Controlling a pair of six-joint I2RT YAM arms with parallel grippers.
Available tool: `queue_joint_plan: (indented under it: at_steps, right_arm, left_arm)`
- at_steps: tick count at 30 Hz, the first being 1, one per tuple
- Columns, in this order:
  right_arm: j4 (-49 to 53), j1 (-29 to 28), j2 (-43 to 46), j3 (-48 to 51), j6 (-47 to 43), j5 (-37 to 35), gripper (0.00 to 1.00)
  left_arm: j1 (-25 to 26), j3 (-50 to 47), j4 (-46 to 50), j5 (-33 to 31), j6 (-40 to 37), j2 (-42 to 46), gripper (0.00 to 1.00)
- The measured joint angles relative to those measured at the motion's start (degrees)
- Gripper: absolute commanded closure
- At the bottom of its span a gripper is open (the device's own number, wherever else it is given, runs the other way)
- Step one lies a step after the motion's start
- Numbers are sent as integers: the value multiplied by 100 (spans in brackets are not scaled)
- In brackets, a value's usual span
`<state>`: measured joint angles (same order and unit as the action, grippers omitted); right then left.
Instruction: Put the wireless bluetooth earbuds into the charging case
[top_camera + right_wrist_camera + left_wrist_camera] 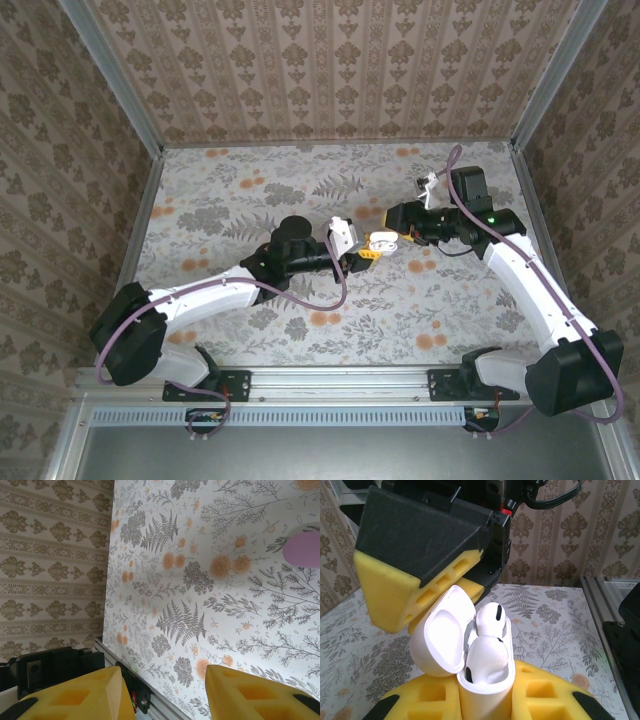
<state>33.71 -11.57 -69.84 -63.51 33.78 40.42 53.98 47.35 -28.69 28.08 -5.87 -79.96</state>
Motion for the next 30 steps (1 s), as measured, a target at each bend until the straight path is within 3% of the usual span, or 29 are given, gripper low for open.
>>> queue_joint_plan:
  at_steps: [25, 30]
  right_arm:
    - [-87, 7, 638, 680, -42, 203, 48]
    - [-48, 7, 861, 732, -66, -339, 42]
  left_arm:
    - [33, 0, 251, -175, 2, -2, 84]
    - [33, 0, 313, -302, 153, -2, 84]
